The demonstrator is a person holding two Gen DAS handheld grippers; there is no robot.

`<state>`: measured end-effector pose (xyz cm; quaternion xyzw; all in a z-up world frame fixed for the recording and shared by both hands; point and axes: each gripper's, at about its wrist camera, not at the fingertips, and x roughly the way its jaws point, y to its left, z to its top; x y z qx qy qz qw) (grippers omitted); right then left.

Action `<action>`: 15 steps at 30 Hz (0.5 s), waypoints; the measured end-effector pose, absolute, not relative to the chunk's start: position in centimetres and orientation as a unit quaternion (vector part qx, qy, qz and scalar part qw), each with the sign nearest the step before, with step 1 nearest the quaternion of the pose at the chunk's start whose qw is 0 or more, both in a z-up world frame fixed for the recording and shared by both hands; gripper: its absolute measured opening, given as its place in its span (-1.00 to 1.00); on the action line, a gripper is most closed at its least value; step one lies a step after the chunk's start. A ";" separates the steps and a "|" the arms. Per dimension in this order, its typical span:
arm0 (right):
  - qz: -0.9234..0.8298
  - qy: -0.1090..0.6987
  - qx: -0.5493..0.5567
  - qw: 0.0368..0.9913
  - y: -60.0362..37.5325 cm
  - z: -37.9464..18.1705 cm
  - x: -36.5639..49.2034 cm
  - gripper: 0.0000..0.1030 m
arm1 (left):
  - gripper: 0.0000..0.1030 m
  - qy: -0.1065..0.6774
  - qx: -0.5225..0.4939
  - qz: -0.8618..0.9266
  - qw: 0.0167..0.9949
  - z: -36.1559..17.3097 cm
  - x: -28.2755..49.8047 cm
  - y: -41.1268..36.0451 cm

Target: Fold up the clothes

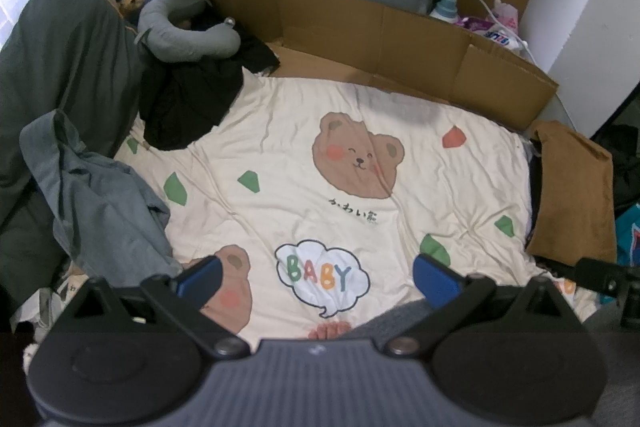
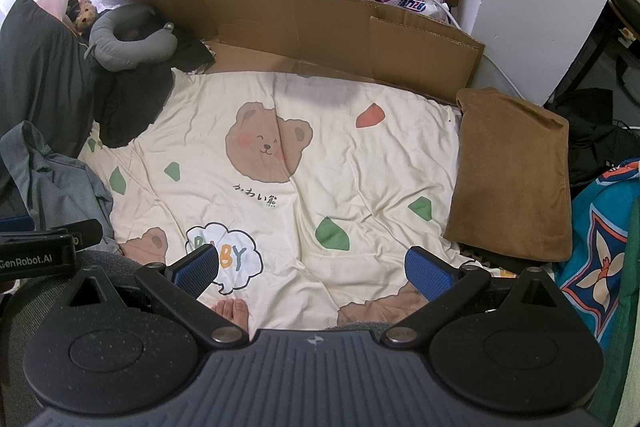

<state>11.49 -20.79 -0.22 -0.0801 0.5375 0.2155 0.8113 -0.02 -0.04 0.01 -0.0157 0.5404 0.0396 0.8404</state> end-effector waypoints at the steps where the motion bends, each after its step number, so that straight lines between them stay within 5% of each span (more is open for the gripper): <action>1: 0.215 0.537 -0.080 0.811 -20.8 -0.2 11.5 0.98 | 0.99 0.539 -0.013 0.041 0.841 0.0 -0.1 -0.1; 15: 0.207 0.535 -0.089 0.814 -20.5 -0.5 11.4 0.98 | 0.99 0.541 -0.020 0.038 0.840 -0.1 0.1 -0.3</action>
